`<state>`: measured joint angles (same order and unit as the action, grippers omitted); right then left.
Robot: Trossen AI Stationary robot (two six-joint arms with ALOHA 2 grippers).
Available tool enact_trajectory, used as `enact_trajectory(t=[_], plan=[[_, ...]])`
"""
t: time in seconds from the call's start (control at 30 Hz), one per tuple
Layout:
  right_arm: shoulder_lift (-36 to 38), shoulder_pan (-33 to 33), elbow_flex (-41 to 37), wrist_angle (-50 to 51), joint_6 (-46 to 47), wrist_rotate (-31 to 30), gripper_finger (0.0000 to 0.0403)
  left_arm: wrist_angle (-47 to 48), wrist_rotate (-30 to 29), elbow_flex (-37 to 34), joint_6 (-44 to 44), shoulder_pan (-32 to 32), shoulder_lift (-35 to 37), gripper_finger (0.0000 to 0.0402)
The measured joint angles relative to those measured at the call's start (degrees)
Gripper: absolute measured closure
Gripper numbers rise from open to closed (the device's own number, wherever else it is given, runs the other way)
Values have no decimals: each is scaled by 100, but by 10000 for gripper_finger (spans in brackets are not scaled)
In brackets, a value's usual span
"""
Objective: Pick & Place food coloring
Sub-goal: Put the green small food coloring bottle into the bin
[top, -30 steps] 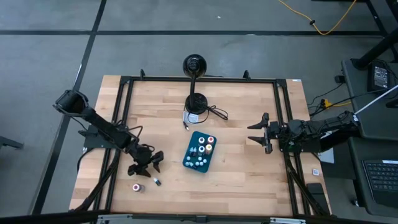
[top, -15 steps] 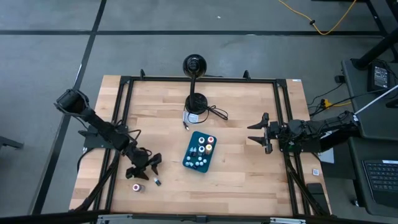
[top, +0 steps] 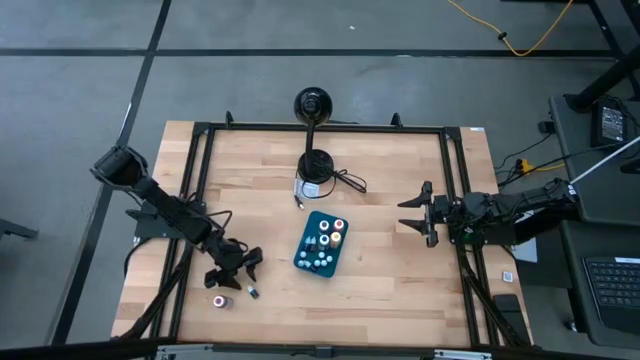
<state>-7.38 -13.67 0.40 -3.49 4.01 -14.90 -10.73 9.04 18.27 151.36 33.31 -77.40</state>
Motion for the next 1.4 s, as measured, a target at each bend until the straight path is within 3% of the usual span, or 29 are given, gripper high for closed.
enact_trajectory(t=[1.03,1.4], plan=[[0,0,1,0,-1,-1,179,-241,37,366,-89,-117,-600,161],[0,0,1,-1,-1,-2,179,-167,57,364,-104,-114,-604,196]])
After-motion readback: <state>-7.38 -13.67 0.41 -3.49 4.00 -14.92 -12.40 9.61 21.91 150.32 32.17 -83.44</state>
